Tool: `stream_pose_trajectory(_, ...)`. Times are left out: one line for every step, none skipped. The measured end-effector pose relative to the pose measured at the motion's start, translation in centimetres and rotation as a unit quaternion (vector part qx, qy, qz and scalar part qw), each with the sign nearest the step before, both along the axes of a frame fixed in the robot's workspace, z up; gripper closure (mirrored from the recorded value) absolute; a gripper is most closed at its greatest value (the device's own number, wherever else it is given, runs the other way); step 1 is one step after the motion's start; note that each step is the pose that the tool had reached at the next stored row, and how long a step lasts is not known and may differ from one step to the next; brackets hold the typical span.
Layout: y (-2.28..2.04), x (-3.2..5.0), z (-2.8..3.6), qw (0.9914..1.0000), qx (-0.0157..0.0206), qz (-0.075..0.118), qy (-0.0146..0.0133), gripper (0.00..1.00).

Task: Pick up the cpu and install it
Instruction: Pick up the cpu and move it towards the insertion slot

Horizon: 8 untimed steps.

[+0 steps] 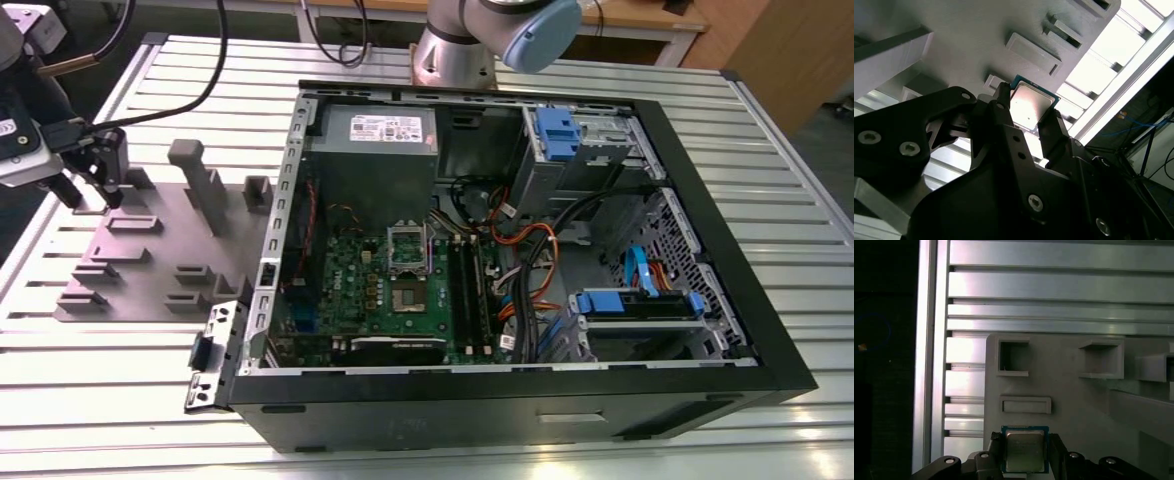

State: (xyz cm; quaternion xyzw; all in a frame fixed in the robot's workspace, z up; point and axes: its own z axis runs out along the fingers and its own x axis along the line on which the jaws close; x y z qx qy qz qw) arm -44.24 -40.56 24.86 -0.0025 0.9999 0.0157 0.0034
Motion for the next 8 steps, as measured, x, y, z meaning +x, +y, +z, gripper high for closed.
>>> stream_pose_trajectory(0.0, 0.0, 0.03, 1.0, 0.0, 0.0, 0.0, 0.53)
stream_pose_trajectory(0.0, 0.0, 0.07, 1.0, 0.0, 0.0, 0.0, 0.53)
stream_pose_trajectory(0.0, 0.0, 0.1, 1.0, 0.0001, 0.0, -0.0001, 0.53)
stream_pose_trajectory(0.0, 0.0, 0.12, 1.0, 0.0001, 0.0, -0.0002, 0.53)
stream_pose_trajectory(0.0, 0.0, 0.14, 1.0, 0.0001, 0.0, -0.0002, 0.53)
stream_pose_trajectory(0.0, 0.01, 0.16, 1.0, 0.0001, 0.0, -0.0002, 0.53)
stream_pose_trajectory(0.0, 0.0, 0.18, 1.0, 0.0001, 0.0, -0.0002, 0.53)
stream_pose_trajectory(0.0, 0.0, 0.22, 1.0, 0.0, 0.0, -0.0001, 0.53)
